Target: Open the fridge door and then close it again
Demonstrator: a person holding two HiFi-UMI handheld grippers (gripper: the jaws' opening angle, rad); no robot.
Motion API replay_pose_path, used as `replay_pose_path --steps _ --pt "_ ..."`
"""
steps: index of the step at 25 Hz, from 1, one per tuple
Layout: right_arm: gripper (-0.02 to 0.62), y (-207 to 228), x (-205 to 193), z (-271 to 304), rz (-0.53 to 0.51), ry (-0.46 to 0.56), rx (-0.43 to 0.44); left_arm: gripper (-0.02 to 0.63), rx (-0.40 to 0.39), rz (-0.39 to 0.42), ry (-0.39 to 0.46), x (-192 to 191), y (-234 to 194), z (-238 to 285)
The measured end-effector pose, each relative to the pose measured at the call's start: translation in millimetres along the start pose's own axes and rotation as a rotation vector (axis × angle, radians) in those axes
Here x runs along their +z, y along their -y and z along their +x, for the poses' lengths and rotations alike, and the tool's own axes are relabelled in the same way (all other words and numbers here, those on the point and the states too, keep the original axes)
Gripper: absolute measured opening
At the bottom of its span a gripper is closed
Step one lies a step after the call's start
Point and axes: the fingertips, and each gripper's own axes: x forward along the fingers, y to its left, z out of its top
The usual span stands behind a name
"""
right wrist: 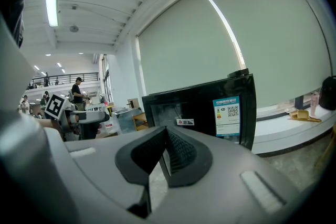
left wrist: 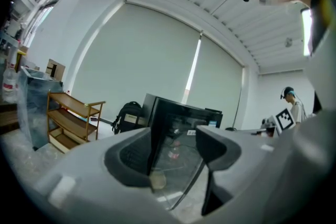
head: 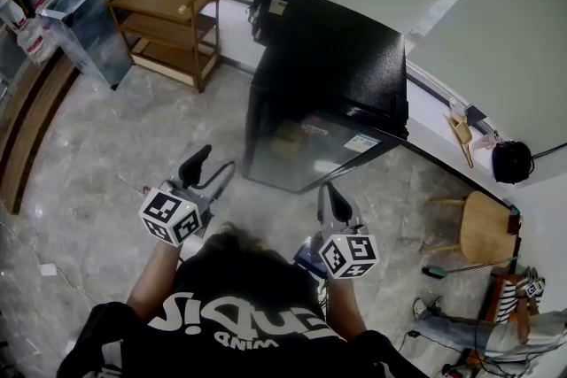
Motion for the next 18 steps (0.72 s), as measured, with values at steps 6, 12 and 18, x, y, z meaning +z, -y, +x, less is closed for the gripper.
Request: replay_pose_path --steps 6,12,18 --pt "-0.003 2.5 1.5 -0.4 0.001 0.002 -0.015 0.265 -0.010 0.001 -0.028 -10.7 -8.5 15.8" --pt "-0.003 9.9 4.3 -3.8 0.002 0.009 -0.038 0.265 -0.020 0.034 -0.077 -26.5 -19.9 46.3" --pt "-0.003 20.9 1.8 -11.9 0.007 0.009 -0.082 0.265 -0.027 0.066 -0.133 -50.3 -36.9 82.6"
